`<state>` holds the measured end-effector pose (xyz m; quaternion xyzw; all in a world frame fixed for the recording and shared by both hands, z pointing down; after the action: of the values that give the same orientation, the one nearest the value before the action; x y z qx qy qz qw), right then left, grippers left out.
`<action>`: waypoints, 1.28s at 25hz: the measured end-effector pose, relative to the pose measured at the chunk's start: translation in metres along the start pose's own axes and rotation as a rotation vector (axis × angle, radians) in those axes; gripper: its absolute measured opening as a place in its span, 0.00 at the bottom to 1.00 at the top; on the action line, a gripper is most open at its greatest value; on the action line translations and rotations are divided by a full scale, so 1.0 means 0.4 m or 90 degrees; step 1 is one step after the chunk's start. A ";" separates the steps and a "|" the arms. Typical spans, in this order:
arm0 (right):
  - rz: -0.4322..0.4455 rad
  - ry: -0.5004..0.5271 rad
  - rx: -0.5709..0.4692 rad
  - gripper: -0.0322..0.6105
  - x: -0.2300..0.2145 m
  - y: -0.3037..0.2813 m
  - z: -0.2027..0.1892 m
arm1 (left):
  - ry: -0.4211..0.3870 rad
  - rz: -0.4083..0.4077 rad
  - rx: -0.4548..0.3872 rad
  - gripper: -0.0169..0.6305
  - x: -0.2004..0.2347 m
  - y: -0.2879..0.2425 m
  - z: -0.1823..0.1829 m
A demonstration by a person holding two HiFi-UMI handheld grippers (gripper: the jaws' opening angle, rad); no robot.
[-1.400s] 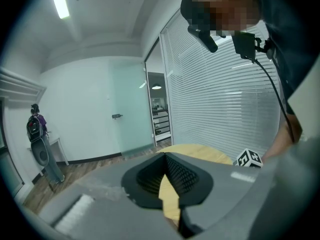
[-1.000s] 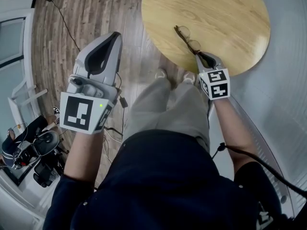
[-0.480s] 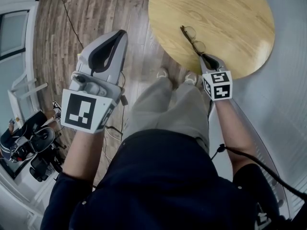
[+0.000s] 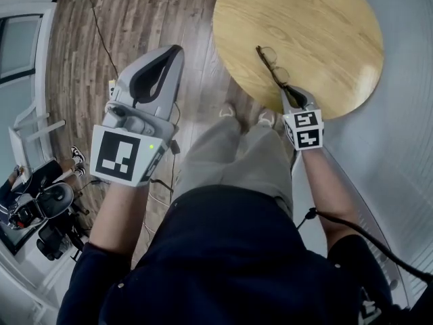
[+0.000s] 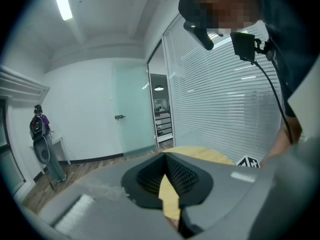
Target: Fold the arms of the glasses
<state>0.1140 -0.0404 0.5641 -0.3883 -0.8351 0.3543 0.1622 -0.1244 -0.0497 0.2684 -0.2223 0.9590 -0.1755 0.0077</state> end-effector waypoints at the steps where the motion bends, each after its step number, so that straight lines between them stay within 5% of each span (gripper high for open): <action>1: 0.001 0.004 0.002 0.12 0.002 0.003 0.001 | -0.001 0.002 -0.001 0.03 0.003 0.000 0.003; 14: -0.033 0.018 -0.008 0.16 -0.024 0.059 0.083 | 0.009 0.006 -0.018 0.03 0.045 0.007 0.053; 18: -0.057 0.018 -0.033 0.16 -0.045 0.099 0.138 | 0.005 -0.028 -0.058 0.03 0.043 -0.014 0.094; 27: -0.205 0.006 -0.153 0.16 -0.138 0.268 0.280 | -0.014 -0.071 -0.111 0.03 0.028 -0.037 0.174; 32: -0.293 0.075 -0.264 0.15 -0.136 0.402 0.422 | -0.029 -0.092 -0.142 0.03 0.040 -0.032 0.217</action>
<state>0.1427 -0.0888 0.3314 -0.2337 -0.9447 0.1069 0.2037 -0.1252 -0.0964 0.1922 -0.2941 0.9537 -0.0629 -0.0075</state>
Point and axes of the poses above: the fingertips, and each gripper's own axes: y backward along the fingers, x to its left, z out of its top, the point moved 5 cm from there along y, backward along the fingers, and after that the axes turned 11 degrees about y, right-handed, at the moved point
